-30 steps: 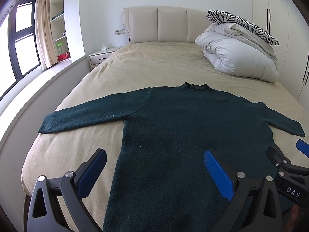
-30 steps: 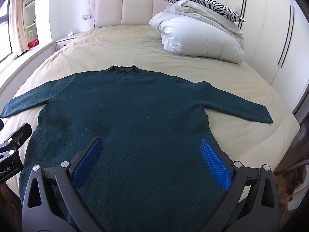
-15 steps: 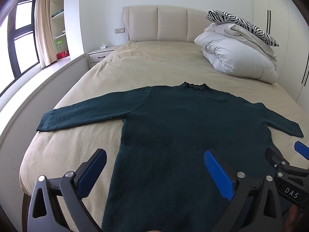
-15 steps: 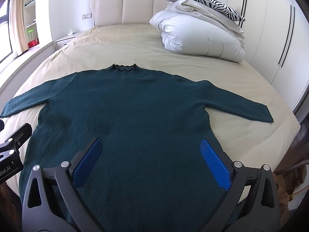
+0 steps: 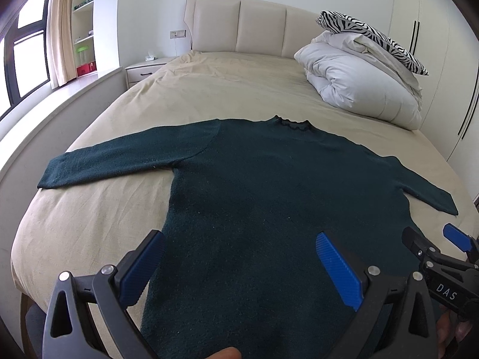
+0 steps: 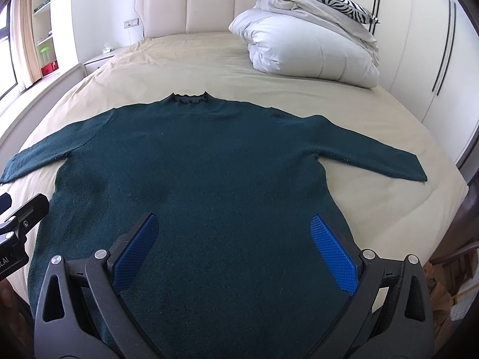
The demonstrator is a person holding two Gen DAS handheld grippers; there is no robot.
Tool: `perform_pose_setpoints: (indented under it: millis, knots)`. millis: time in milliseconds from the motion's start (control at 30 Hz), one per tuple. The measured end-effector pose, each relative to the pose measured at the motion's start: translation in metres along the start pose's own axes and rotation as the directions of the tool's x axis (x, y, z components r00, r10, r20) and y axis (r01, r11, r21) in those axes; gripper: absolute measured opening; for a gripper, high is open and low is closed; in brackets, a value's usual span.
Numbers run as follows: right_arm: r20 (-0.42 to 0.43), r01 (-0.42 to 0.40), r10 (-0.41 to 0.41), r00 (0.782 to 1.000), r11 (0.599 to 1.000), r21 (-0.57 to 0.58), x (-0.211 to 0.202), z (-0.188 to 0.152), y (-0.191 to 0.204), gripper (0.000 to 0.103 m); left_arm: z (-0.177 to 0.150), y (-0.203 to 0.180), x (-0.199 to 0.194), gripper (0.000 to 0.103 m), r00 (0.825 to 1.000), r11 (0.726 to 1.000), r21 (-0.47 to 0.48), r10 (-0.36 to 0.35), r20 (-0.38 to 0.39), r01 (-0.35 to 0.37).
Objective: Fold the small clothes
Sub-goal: 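Grasp the sleeve cuff with the left gripper and lift it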
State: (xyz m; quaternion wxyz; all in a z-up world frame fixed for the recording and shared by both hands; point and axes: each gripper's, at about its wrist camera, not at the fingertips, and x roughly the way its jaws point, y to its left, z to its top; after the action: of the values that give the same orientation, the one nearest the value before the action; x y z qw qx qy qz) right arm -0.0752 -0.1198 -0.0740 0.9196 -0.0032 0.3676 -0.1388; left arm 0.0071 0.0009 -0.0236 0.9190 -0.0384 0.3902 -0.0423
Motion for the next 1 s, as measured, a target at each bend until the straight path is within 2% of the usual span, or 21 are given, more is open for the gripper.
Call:
perform_pose_setpoints:
  millis: [133, 200, 267, 333, 400, 467, 500, 533, 633, 700, 767, 867, 933, 1000]
  knots:
    - [0.002, -0.014, 0.014, 1.0, 0.998, 0.055, 0.005, 0.003, -0.014, 0.103, -0.001, 0.005, 0.009, 0.103, 0.999, 0.999, -0.036, -0.029, -0.036, 0.027]
    - [-0.009, -0.014, 0.015, 1.0, 0.997, 0.08, 0.01, 0.004, -0.022, 0.103, -0.002, 0.009, 0.012, 0.103, 0.994, 0.993, -0.068, -0.098, -0.042, 0.095]
    - [-0.015, -0.031, 0.032, 0.999, 0.995, 0.097, 0.014, 0.003, -0.026, 0.103, -0.002, 0.018, 0.017, 0.103, 0.969, 0.964, -0.126, -0.242, -0.045, 0.234]
    - [-0.02, -0.053, 0.056, 0.998, 0.993, 0.106, 0.019, 0.002, -0.027, 0.103, -0.004, 0.031, 0.024, 0.103, 0.933, 0.915, -0.214, -0.357, -0.039, 0.342]
    - [-0.019, -0.072, 0.075, 0.997, 0.992, 0.104, 0.021, 0.001, -0.024, 0.103, -0.007, 0.042, 0.029, 0.103, 0.922, 0.893, -0.276, -0.385, -0.054, 0.356]
    - [-0.016, -0.086, 0.088, 0.996, 0.992, 0.088, 0.023, 0.001, -0.019, 0.103, -0.008, 0.052, 0.036, 0.103, 0.913, 0.893, -0.295, -0.388, -0.124, 0.34]
    - [-0.014, -0.091, 0.092, 0.996, 0.993, 0.079, 0.024, 0.001, -0.016, 0.103, -0.008, 0.063, 0.034, 0.103, 0.922, 0.891, -0.323, -0.371, -0.11, 0.32]
    - [-0.013, -0.096, 0.097, 0.995, 0.993, 0.072, 0.025, 0.001, -0.014, 0.103, -0.007, 0.08, 0.031, 0.103, 0.934, 0.88, -0.364, -0.352, -0.064, 0.306]
    - [-0.011, -0.113, 0.114, 0.993, 0.992, 0.063, 0.029, 0.005, -0.009, 0.103, -0.001, 0.14, 0.028, 0.103, 0.946, 0.813, -0.5, -0.319, 0.048, 0.3]
    - [-0.014, -0.122, 0.123, 0.992, 0.991, 0.061, 0.032, 0.007, -0.008, 0.103, 0.001, 0.19, 0.03, 0.103, 0.947, 0.734, -0.604, -0.296, 0.126, 0.31]
    - [-0.019, -0.132, 0.133, 0.991, 0.989, 0.063, 0.034, 0.008, -0.006, 0.103, 0.001, 0.239, 0.037, 0.101, 0.949, 0.644, -0.7, -0.251, 0.189, 0.309]
    - [-0.029, -0.141, 0.144, 0.989, 0.987, 0.083, 0.039, 0.01, -0.005, 0.103, -0.011, 0.306, 0.048, 0.093, 0.946, 0.46, -0.827, -0.178, 0.27, 0.323]
    - [-0.037, -0.147, 0.151, 0.988, 0.985, 0.091, 0.045, 0.012, -0.004, 0.103, -0.02, 0.339, 0.056, 0.091, 0.945, 0.343, -0.88, -0.132, 0.301, 0.328]
    - [-0.05, -0.15, 0.155, 0.987, 0.984, 0.094, 0.051, 0.015, 0.0, 0.103, -0.026, 0.362, 0.066, 0.091, 0.938, 0.248, -0.905, -0.091, 0.334, 0.346]
